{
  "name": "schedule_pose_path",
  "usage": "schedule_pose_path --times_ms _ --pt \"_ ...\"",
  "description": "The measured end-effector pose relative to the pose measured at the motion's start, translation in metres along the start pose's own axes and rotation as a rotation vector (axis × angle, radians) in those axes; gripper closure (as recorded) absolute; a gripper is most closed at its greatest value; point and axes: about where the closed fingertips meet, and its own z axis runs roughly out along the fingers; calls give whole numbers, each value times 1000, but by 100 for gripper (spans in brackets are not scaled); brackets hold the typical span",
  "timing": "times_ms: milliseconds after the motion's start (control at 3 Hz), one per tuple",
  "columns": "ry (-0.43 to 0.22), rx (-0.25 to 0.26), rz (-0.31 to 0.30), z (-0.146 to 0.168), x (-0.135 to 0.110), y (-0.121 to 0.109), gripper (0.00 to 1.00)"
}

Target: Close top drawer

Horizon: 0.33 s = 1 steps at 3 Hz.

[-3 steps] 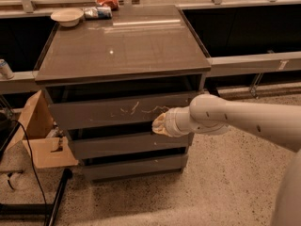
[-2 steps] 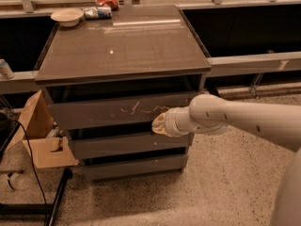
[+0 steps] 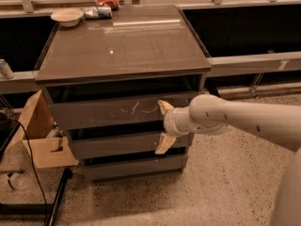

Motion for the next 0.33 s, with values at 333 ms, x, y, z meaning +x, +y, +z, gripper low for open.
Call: schedule_pose_path --times_ms 333 --pt "0 0 0 0 0 0 0"
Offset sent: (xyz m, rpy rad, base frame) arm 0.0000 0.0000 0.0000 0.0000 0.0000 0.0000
